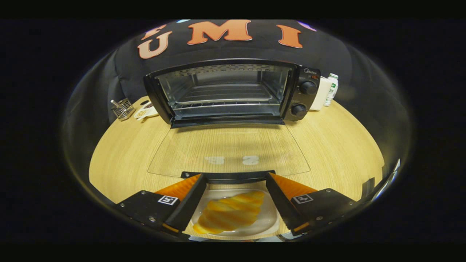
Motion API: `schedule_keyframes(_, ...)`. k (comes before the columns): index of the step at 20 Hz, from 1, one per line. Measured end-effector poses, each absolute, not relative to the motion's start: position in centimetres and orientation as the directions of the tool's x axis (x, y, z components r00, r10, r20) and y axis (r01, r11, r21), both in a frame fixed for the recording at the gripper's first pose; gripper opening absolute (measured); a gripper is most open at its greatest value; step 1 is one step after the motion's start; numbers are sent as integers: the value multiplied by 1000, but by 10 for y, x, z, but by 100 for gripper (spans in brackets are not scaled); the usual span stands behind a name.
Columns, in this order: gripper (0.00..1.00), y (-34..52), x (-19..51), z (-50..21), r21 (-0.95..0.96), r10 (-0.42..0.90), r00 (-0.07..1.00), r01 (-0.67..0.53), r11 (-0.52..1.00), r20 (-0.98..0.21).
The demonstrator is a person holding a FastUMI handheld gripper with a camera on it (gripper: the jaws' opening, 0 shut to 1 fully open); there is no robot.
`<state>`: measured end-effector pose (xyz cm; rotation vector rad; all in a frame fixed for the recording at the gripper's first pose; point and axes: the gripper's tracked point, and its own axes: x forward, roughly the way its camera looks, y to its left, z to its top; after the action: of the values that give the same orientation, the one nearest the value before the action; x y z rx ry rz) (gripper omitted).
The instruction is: Open the toaster oven, put the food inside, and close the toaster oven door.
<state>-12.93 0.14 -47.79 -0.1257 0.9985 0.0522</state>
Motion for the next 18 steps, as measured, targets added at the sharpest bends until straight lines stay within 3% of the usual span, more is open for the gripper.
schedule_keyframes(4,98,2,-132,-474,-65,-12,537,-80,995,-843)
schedule_keyframes(18,98,10,-229,-459,-46,-136,442,208,977,-887)
